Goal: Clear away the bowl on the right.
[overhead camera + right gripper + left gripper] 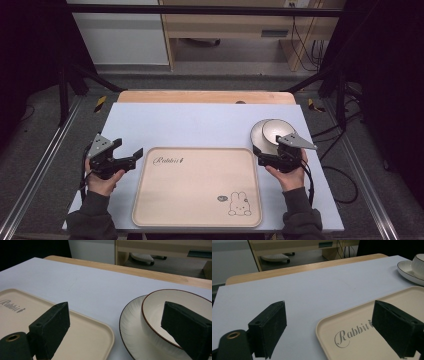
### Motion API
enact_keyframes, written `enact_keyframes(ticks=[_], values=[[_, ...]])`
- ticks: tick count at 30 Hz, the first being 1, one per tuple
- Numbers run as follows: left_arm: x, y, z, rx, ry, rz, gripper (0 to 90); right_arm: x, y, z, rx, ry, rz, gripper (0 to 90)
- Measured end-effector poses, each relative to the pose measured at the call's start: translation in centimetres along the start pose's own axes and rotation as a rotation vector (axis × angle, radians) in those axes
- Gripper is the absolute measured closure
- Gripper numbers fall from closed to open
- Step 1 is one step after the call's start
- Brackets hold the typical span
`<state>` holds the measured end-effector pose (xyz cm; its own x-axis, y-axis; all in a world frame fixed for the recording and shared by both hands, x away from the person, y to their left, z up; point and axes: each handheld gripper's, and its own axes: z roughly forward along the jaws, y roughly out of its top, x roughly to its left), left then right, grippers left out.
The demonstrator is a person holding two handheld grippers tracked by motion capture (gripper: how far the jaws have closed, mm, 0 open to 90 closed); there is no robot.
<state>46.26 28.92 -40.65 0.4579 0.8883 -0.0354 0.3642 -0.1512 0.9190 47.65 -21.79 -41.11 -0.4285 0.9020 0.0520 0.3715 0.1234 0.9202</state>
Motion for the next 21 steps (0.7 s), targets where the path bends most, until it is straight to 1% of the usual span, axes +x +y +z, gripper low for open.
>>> enact_keyframes(ticks=[2, 9, 17, 18, 21], values=[[0.07, -0.02, -0.01, -0.001, 0.0, -0.006, 12.1, -0.01, -0.01, -0.1, -0.002, -0.004, 0.003, 8.5], [0.28, -0.22, 0.07, 0.003, 0.001, -0.006, 12.1, -0.08, 0.11, -0.47, -0.01, -0.019, 0.0, 8.4], [0.53, -0.28, -0.07, 0.004, 0.01, -0.004, 11.9, -0.34, 0.31, -0.64, -0.012, -0.03, 0.014, 9.2], [0.59, -0.29, -0.07, 0.002, 0.011, -0.006, 11.9, -0.44, 0.4, -0.74, -0.011, -0.033, 0.022, 9.5], [0.65, -0.3, -0.07, 0.001, 0.011, -0.01, 11.9, -0.6, 0.51, -0.85, -0.011, -0.042, 0.027, 9.7]])
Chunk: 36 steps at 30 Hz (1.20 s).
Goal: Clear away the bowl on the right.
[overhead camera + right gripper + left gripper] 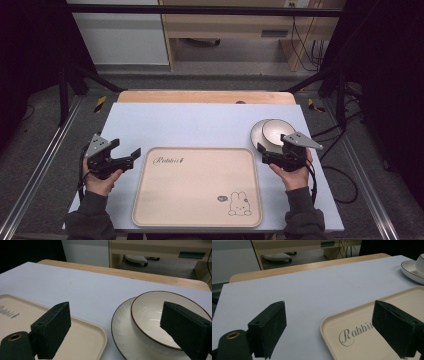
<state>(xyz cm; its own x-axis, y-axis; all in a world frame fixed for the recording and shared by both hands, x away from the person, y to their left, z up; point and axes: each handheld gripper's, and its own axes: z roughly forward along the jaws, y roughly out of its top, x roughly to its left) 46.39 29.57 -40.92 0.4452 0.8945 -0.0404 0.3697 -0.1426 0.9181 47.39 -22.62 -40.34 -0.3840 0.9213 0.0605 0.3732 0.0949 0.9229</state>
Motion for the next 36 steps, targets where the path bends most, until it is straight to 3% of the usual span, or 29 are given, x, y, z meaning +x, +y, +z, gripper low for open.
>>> enact_keyframes(ticks=[12, 36], values=[[0.1, 0.0, -0.1, 0.0, 0.002, -0.003, 11.9, -1.5, 0.4, -0.6, -0.003, -0.05, 0.029, 13.3], [0.0, 0.0, -0.1, 0.007, 0.002, 0.009, 11.9, -4.7, 1.9, 0.8, 0.035, -0.124, 0.084, 20.3]])
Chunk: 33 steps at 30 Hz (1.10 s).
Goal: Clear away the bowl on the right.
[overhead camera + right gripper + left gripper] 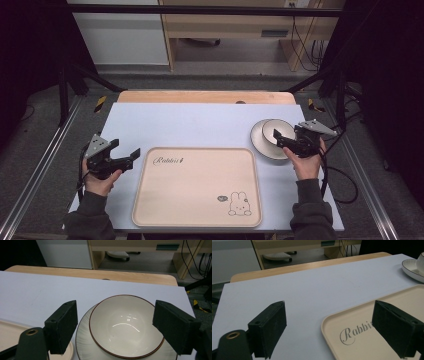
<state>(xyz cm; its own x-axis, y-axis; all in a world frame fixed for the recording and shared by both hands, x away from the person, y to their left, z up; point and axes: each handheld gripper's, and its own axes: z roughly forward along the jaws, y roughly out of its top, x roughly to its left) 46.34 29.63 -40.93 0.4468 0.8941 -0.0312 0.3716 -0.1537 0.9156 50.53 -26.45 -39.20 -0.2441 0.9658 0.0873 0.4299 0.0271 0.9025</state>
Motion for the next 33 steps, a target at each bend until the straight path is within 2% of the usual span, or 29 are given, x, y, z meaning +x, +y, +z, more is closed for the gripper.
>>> enact_keyframes(ticks=[5, 15, 19, 26, 30, 33], values=[[0.0, 0.0, 0.0, 0.003, 0.002, -0.001, 11.9, -0.6, 0.2, 0.4, 0.025, -0.026, 0.011, 21.9], [-0.1, -0.1, 0.2, 0.016, 0.002, 0.008, 11.7, -1.5, 1.2, 1.6, 0.046, -0.032, 0.039, 23.7], [-0.2, -0.2, 0.3, 0.018, 0.002, 0.01, 11.7, -1.6, 1.5, 2.4, 0.06, -0.046, 0.026, 24.6], [-0.3, -0.3, 0.5, 0.03, 0.001, 0.018, 11.7, -2.0, 1.4, 2.9, 0.075, -0.066, 0.037, 25.3], [-0.4, -0.3, 0.4, 0.028, 0.003, 0.018, 11.7, -2.3, 1.3, 3.2, 0.082, -0.06, 0.058, 26.0], [-0.3, -0.3, 0.4, 0.026, 0.003, 0.017, 11.7, -2.5, 1.1, 3.6, 0.106, -0.066, 0.045, 26.8]])
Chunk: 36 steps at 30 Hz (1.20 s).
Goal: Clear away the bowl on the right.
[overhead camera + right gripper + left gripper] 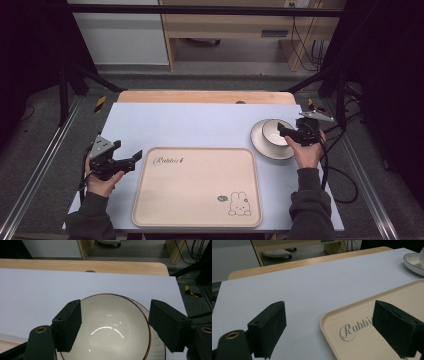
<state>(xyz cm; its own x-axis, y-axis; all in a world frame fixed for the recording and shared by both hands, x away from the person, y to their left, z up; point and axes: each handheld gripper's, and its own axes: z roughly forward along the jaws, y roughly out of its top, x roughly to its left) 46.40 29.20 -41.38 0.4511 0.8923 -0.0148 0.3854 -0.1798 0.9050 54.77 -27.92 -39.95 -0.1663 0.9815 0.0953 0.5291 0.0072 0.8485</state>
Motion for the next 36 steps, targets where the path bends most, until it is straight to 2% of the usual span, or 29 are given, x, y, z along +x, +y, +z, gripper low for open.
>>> enact_keyframes(ticks=[8, 15, 21, 22, 27, 31, 36], values=[[0.0, -0.1, 0.1, 0.004, 0.001, -0.001, 11.7, -0.5, -0.4, 0.7, 0.044, -0.02, -0.004, 29.0], [0.0, -0.1, 0.1, 0.005, 0.001, -0.003, 11.7, -1.3, -0.8, 1.1, 0.058, -0.026, 0.018, 31.2], [-0.1, -0.1, 0.3, 0.011, 0.003, 0.003, 11.7, -1.8, -1.0, 1.5, 0.079, -0.029, 0.019, 33.0], [-0.1, -0.1, 0.2, 0.011, 0.003, 0.003, 11.7, -1.9, -1.1, 1.6, 0.088, -0.034, 0.035, 34.0], [0.0, -0.1, 0.2, 0.011, 0.002, 0.001, 11.7, -2.3, -1.3, 1.8, 0.1, -0.031, 0.054, 36.2], [0.0, -0.1, 0.2, 0.01, 0.002, 0.0, 11.7, -2.5, -1.3, 1.9, 0.099, -0.031, 0.049, 37.1], [0.0, -0.1, 0.2, 0.011, 0.002, 0.001, 11.7, -2.7, -1.4, 2.2, 0.116, -0.027, 0.071, 40.7]])
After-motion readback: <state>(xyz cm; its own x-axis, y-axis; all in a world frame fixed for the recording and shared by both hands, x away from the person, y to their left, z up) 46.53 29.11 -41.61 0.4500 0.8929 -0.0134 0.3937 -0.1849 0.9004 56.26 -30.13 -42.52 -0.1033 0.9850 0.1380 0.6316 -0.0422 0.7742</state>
